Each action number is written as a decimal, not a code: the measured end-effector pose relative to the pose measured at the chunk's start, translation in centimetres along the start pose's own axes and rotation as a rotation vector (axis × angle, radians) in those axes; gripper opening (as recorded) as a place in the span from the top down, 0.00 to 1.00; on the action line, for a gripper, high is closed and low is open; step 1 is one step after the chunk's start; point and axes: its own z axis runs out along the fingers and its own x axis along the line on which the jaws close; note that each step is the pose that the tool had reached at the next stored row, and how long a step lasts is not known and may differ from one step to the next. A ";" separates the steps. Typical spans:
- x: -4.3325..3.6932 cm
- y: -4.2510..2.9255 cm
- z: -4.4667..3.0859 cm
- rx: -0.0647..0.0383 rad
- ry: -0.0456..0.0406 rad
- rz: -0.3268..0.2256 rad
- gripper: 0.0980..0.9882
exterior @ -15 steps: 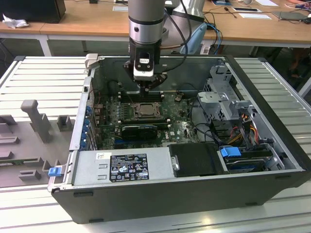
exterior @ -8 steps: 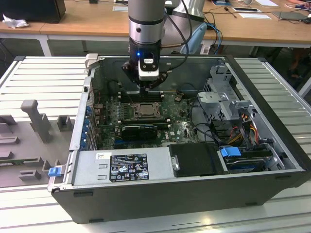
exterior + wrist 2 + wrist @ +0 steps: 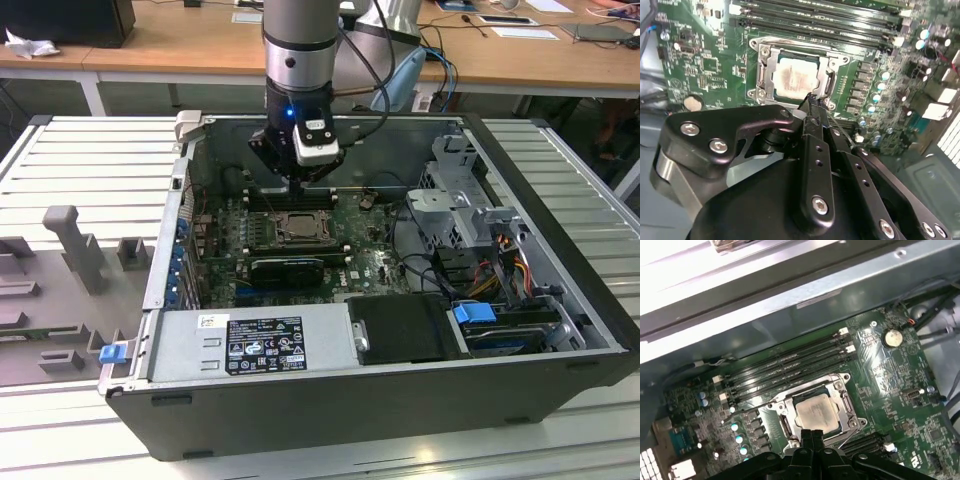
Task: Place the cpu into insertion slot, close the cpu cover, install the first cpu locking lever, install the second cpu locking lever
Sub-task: 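Install the first cpu locking lever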
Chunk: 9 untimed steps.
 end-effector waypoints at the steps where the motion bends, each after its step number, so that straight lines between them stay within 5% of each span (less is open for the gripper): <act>1: 0.00 0.00 0.00 0.000 0.0006 -0.015 0.99; 9: 0.00 0.00 0.01 0.000 0.0060 -0.186 0.99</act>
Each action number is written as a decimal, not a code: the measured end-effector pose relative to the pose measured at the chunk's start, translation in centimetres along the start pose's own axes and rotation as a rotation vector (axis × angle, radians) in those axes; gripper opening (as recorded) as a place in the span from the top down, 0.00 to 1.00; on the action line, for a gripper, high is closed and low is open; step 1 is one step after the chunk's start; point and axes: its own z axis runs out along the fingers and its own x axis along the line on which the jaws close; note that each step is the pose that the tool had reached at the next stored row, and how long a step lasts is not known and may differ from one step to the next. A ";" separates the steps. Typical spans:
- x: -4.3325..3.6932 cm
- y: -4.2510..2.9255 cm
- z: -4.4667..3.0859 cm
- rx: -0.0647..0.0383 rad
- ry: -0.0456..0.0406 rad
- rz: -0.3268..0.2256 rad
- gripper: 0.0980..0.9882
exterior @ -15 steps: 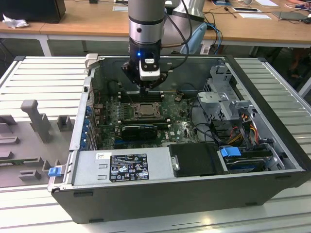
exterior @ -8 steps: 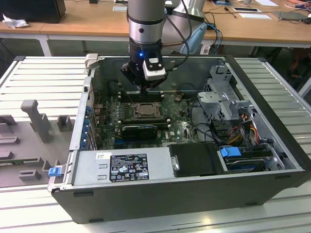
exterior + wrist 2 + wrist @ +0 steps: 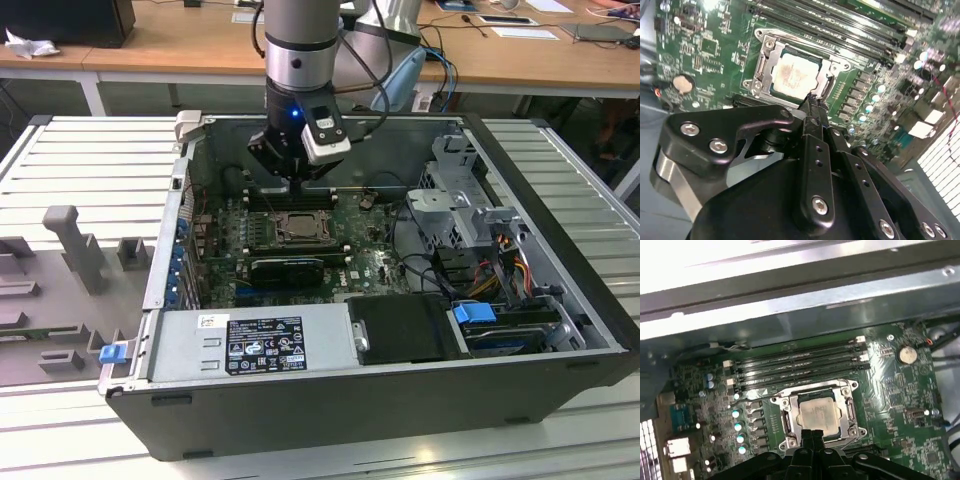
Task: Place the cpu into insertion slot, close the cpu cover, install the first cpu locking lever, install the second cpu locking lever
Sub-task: 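Install the first cpu locking lever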
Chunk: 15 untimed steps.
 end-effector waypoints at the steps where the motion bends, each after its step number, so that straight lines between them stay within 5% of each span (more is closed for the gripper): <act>1: 0.00 0.00 0.00 0.001 0.0014 -0.045 0.99; 5: 0.01 -0.01 -0.01 0.004 0.0041 -0.141 0.99; 15: 2.13 -0.31 0.07 0.004 0.0043 -0.150 0.99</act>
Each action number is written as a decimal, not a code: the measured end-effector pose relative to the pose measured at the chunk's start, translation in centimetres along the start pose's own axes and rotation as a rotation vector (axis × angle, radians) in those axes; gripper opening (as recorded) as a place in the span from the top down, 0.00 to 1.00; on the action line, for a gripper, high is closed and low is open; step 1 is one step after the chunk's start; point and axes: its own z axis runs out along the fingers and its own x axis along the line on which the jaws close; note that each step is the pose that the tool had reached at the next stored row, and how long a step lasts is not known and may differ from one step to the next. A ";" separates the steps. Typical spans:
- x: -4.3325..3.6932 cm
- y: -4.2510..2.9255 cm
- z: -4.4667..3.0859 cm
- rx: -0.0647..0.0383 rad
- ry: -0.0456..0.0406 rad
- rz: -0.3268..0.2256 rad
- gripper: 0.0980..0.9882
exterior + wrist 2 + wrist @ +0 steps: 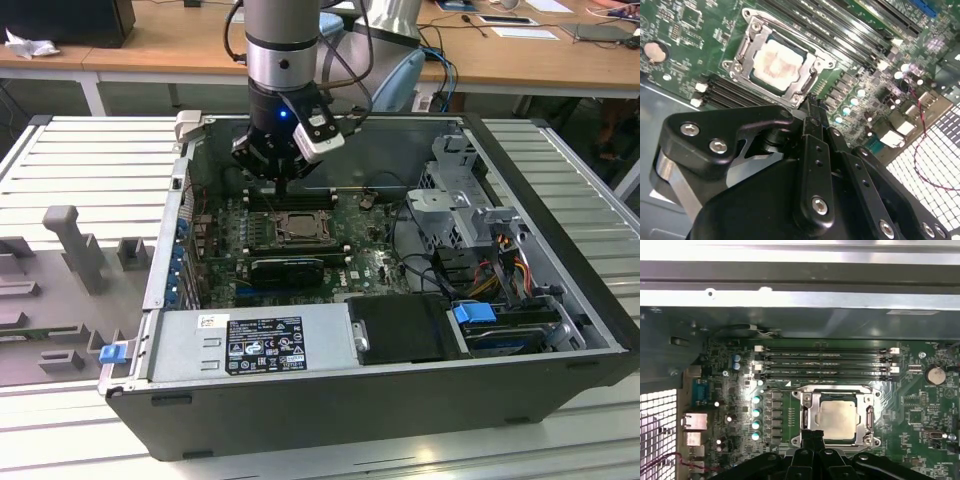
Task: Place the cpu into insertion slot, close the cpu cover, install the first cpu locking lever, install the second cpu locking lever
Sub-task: 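Install the first cpu locking lever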
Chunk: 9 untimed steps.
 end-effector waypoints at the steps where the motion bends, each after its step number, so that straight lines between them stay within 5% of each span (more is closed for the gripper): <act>1: 0.13 0.00 0.03 0.000 0.0000 0.000 0.99; 5: 0.49 -0.02 0.26 0.000 0.0001 0.000 0.99; 9: 1.74 -0.01 0.46 0.000 0.0000 0.000 0.99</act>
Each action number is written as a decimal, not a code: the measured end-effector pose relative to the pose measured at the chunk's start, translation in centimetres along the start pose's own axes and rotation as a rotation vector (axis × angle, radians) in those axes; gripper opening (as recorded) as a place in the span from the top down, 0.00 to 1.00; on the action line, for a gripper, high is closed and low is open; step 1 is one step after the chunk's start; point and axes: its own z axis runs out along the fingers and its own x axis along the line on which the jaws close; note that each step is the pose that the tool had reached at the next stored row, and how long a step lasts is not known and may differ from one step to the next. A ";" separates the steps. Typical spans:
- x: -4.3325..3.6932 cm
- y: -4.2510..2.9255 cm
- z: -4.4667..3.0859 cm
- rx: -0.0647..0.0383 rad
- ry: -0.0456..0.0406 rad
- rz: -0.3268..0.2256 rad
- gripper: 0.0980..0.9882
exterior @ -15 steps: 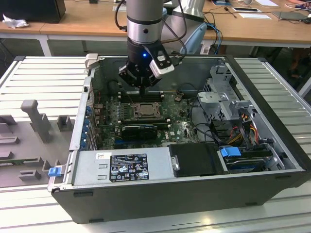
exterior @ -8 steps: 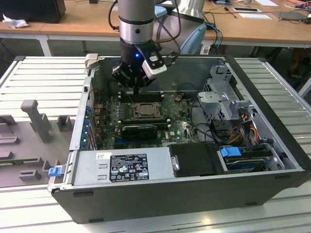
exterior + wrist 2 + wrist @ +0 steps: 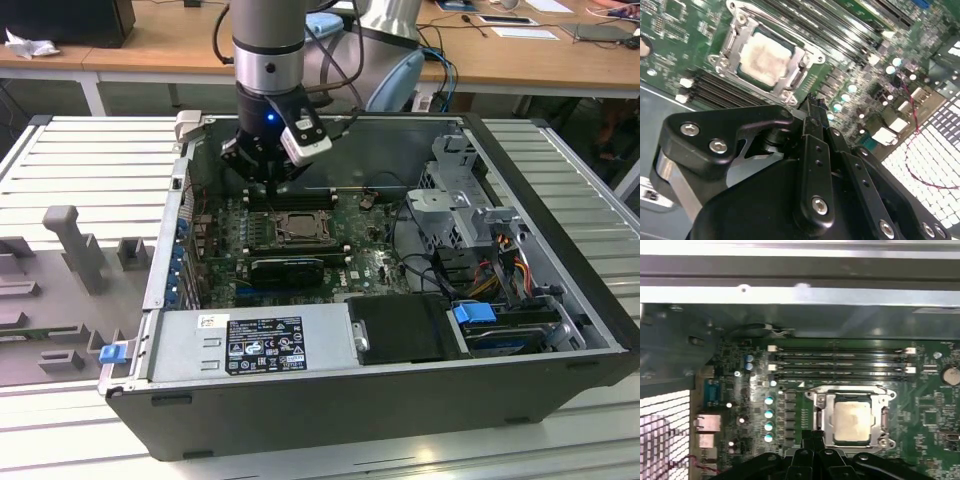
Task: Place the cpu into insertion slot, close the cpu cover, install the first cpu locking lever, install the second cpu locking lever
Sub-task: 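Install the first cpu locking lever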
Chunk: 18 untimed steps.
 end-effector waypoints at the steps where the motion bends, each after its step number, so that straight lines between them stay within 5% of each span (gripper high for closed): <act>1: 0.30 0.01 0.04 0.000 -0.0001 0.000 0.99; 5: 1.64 0.44 0.20 0.000 0.0000 0.001 0.99; 18: 2.47 2.40 1.26 0.000 0.0018 0.003 0.99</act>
